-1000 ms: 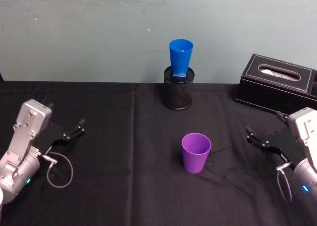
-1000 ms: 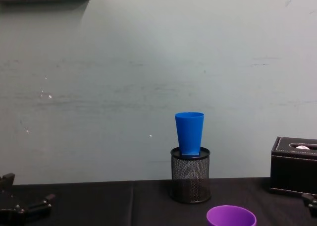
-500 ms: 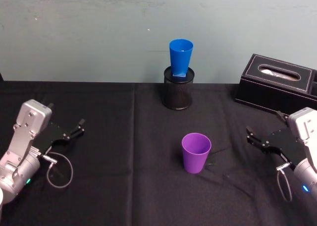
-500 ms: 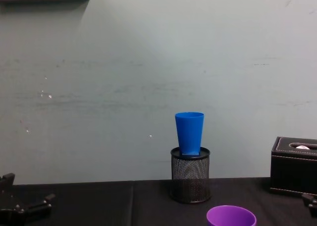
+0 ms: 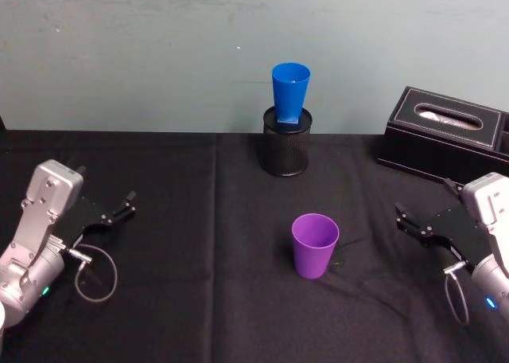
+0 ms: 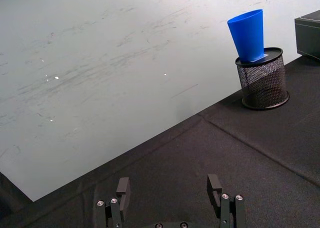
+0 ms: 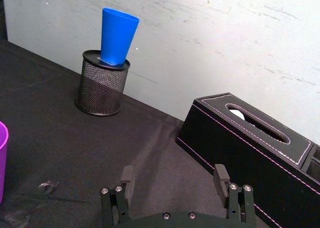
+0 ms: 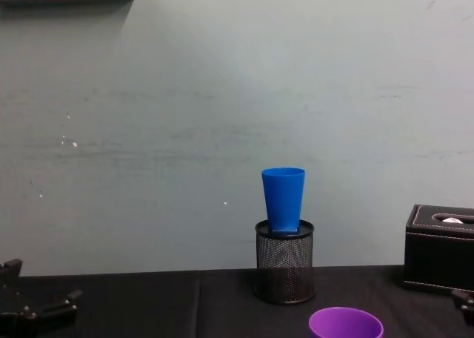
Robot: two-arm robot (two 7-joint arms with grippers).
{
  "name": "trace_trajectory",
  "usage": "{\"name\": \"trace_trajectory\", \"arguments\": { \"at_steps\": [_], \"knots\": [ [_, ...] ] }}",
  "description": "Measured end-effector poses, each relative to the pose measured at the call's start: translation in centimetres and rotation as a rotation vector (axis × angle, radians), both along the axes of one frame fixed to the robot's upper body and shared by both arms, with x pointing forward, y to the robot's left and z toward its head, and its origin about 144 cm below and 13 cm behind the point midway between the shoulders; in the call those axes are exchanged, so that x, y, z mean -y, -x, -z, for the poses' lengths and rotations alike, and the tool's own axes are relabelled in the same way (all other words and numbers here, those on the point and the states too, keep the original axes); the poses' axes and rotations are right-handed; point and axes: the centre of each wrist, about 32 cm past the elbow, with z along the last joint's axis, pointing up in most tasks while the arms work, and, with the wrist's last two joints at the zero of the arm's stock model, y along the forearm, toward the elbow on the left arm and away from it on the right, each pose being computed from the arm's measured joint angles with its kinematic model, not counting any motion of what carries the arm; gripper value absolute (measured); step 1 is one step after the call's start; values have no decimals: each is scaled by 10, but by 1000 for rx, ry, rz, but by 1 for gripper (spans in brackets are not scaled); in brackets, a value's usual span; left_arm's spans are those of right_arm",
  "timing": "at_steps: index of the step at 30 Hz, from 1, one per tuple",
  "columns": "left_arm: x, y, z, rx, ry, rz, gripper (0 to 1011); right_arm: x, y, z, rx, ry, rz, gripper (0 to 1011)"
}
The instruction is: Pick up one cup with a gripper and tap it against the other cup.
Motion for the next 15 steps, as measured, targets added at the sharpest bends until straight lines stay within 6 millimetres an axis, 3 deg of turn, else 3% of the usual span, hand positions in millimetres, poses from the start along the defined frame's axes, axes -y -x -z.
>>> {"name": "trace_trajectory", "arguments": {
  "at_steps": [15],
  "knots": [
    [0, 0, 0, 0, 0, 0, 1011, 0, 0, 0, 0, 0, 0, 1003]
  ]
}}
